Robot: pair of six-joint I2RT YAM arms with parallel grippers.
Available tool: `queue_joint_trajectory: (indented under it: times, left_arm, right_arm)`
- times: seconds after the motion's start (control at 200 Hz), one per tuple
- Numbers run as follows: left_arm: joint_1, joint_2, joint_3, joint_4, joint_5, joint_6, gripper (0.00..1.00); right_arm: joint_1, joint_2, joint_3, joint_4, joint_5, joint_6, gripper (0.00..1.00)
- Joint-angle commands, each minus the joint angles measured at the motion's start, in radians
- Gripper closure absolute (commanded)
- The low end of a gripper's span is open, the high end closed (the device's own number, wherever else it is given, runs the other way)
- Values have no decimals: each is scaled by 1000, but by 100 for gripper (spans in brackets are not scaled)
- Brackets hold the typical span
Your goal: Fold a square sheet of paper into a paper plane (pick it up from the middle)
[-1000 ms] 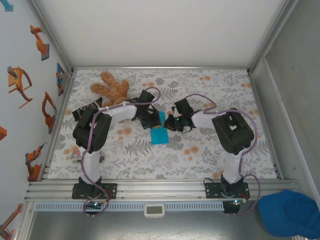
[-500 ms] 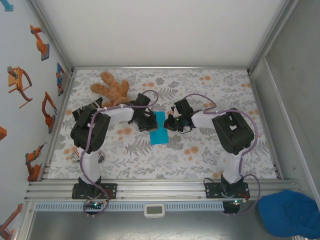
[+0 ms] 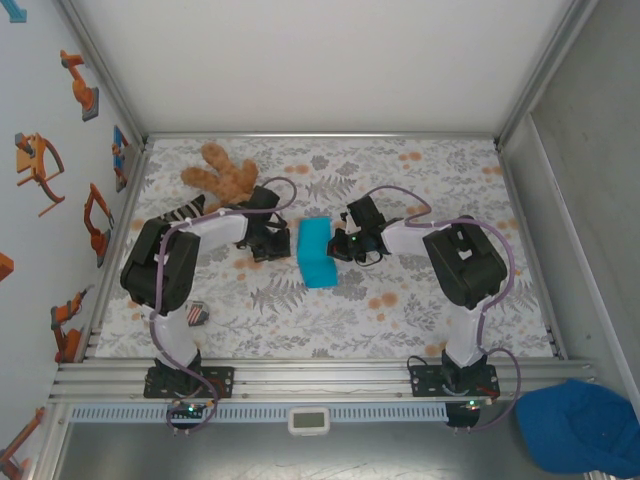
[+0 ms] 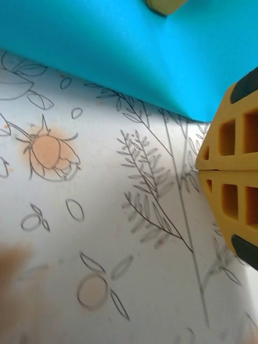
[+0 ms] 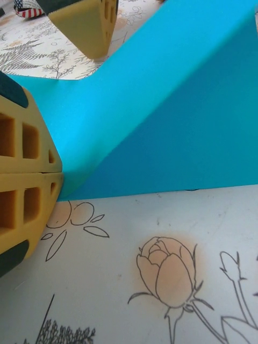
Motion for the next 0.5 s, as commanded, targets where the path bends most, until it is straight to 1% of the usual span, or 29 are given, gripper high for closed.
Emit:
queue_joint_trajectory:
  times: [0.0,0.15,0.275,0.406,0.496]
  left_arm:
    - [-15,-80,17,-43,-2,10,97]
    - [-44,-115,11,59,47,-53,97]
    - [-76,-82,12,131,71,-110,96]
    - [-108,-45,34,149,75,-121,96]
    - [-115,-26,46,156,84,-121,96]
  right_arm:
    - [-8,119,-73,-253,234,-33,100]
    - [-8,106,-64,-259,225,-39,100]
    - [-8,101,-57,-278,219,-62,100]
    - [-8,92,-70,-300,205,-106,100]
    - [-11,72,-102,-303,195,-131,100]
